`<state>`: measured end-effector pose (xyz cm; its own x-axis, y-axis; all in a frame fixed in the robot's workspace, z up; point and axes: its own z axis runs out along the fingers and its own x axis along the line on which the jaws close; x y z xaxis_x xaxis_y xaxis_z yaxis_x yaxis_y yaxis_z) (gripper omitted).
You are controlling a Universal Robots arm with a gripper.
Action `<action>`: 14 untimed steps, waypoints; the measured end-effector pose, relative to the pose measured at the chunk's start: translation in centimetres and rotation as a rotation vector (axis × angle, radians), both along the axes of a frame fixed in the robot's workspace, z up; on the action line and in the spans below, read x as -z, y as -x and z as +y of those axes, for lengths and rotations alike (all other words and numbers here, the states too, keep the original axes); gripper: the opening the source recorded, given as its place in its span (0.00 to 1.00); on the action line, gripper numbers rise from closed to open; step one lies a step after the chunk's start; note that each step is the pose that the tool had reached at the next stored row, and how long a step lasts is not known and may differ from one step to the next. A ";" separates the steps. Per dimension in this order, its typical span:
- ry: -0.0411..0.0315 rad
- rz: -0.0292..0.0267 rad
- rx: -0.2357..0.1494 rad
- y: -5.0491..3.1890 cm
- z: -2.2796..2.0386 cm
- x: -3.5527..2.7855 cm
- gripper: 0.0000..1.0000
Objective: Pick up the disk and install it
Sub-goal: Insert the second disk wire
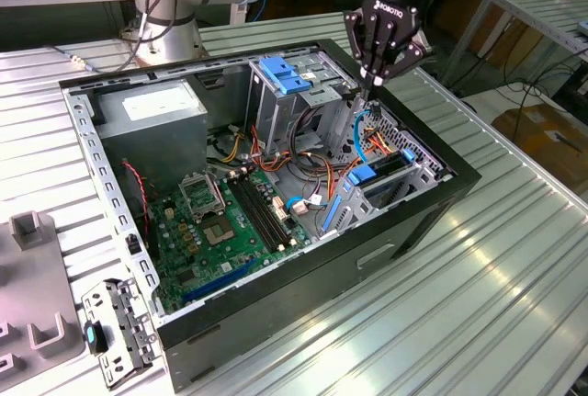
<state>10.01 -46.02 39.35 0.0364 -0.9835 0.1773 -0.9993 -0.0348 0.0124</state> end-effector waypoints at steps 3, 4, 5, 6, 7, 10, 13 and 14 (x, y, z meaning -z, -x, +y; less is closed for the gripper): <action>0.0297 0.0186 0.000 -0.62 0.42 0.12 0.11; 0.0509 0.0283 0.000 -0.98 0.69 0.18 0.11; 0.0625 0.0326 0.000 -1.18 0.86 0.25 0.11; 0.0725 0.0352 0.002 -1.34 1.04 0.43 0.11; 0.0787 0.0371 0.004 -1.43 1.24 0.68 0.11; 0.1089 0.0385 0.030 -1.48 1.38 1.03 0.11; 0.1119 0.0409 0.073 -1.48 1.38 1.27 0.18; 0.1120 0.0417 0.089 -1.48 1.37 1.36 0.18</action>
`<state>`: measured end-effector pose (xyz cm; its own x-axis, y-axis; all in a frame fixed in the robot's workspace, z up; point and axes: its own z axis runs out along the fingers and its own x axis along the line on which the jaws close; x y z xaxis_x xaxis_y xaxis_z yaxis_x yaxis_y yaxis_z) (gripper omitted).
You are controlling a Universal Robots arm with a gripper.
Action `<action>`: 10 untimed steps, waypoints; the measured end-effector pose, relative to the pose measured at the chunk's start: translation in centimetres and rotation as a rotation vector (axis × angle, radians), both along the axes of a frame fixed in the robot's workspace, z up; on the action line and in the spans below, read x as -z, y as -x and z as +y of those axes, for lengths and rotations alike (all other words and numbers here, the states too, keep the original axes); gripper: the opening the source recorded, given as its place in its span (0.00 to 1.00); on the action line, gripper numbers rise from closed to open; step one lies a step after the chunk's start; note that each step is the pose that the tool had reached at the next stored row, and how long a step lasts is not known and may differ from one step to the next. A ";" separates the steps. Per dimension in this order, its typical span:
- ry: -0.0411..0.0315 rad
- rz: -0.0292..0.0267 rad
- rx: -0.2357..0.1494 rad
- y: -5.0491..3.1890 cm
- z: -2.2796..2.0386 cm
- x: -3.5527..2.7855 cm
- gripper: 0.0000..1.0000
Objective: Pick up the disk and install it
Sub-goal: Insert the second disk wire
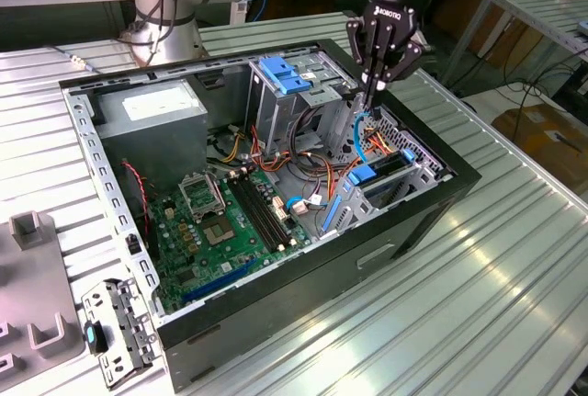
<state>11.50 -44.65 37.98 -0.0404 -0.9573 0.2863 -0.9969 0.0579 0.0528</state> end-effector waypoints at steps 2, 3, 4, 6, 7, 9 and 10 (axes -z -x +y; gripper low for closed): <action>0.0076 0.0000 0.024 0.00 0.00 0.09 0.18; 0.0158 -0.0001 0.034 0.00 0.00 0.12 0.19; 0.0250 -0.0002 0.039 -0.01 0.00 0.13 0.25; 0.0507 -0.0006 0.048 -0.06 0.00 0.16 0.31; 0.0635 -0.0009 0.051 -0.09 0.00 0.17 0.31; 0.0953 -0.0014 0.060 -0.13 0.00 0.18 0.31; 0.1091 -0.0016 0.064 -0.15 0.00 0.19 0.31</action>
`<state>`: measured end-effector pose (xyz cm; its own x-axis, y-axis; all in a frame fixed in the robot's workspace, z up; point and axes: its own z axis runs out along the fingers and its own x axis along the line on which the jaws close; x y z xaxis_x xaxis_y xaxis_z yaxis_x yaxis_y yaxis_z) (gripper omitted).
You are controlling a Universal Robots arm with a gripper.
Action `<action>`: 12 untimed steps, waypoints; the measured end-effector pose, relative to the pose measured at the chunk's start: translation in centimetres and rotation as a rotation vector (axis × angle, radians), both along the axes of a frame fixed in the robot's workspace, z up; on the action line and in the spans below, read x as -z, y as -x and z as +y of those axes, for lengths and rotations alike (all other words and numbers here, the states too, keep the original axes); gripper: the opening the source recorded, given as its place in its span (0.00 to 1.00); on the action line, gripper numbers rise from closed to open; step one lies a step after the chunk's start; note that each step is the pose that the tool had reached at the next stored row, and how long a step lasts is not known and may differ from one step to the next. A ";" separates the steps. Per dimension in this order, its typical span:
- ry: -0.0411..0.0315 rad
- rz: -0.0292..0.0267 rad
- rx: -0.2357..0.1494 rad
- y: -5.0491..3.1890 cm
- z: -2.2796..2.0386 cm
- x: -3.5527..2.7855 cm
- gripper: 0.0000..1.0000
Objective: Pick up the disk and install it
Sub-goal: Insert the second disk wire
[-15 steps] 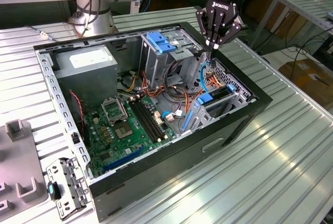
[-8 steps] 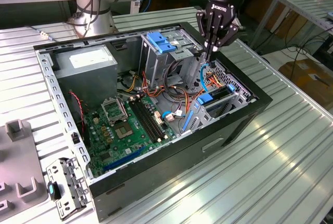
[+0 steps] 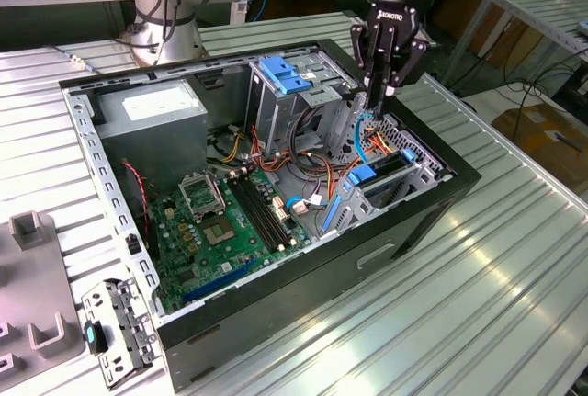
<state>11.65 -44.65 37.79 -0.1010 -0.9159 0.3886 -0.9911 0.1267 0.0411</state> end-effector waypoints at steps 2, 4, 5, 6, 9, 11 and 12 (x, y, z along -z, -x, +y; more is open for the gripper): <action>0.0316 0.0000 0.007 -0.05 0.00 0.02 0.31; 0.0424 0.0004 0.013 -0.33 0.12 0.38 0.31; 0.0425 0.0008 0.014 -0.45 0.14 0.57 0.31; 0.0424 0.0011 0.014 -0.55 0.16 0.78 0.31; 0.0468 0.0012 0.015 -0.64 0.17 1.34 0.31; 0.0567 0.0011 0.015 -0.64 0.17 1.47 0.31; 0.0630 0.0011 0.015 -0.64 0.17 1.53 0.31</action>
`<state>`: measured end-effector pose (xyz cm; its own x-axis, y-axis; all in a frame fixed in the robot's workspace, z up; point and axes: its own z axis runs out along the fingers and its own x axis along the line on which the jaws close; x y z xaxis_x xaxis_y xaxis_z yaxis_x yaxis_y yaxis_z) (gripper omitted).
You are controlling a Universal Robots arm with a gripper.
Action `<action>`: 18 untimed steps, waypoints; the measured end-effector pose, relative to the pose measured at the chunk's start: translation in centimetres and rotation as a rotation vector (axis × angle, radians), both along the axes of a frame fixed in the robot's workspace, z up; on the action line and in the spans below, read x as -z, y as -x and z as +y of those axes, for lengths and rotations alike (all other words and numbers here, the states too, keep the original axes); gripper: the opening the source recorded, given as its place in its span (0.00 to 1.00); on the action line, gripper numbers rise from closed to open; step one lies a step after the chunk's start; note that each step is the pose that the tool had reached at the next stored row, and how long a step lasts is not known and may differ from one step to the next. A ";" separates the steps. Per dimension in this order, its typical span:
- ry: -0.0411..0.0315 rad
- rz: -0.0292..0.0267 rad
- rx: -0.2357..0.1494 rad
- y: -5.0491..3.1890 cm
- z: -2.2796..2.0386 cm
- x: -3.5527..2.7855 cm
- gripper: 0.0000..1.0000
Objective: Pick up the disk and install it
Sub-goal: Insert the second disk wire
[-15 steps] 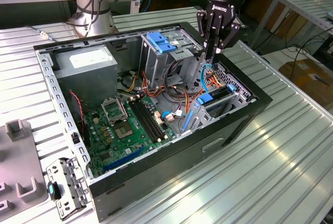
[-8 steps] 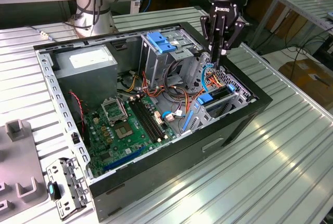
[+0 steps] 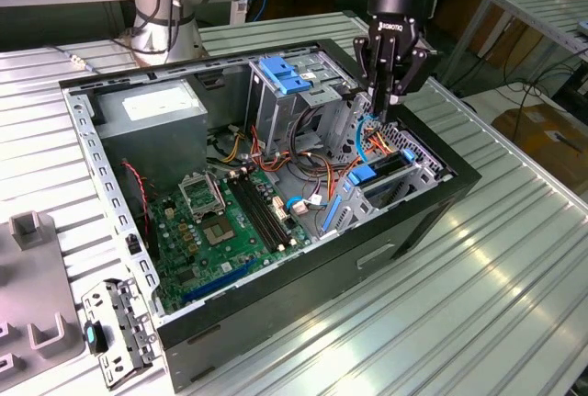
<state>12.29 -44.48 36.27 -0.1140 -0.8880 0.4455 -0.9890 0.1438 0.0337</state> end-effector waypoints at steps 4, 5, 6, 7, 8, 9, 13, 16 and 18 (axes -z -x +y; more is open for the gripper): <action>0.0046 0.0000 0.000 0.00 0.00 0.02 0.17; 0.0043 -0.0001 0.000 0.00 -0.03 0.03 0.16; 0.0043 0.0000 0.000 0.02 -0.08 0.03 0.16; 0.0045 0.0000 0.000 0.05 -0.14 0.02 0.16; 0.0046 0.0000 0.000 0.09 -0.23 0.02 0.16; 0.0046 -0.0001 -0.001 0.26 -0.47 0.03 0.16; 0.0027 -0.0013 -0.009 0.96 -0.92 0.11 0.16; -0.0104 -0.0086 -0.015 1.48 -1.04 0.26 0.16; -0.0157 -0.0146 -0.016 1.72 -1.11 0.33 0.16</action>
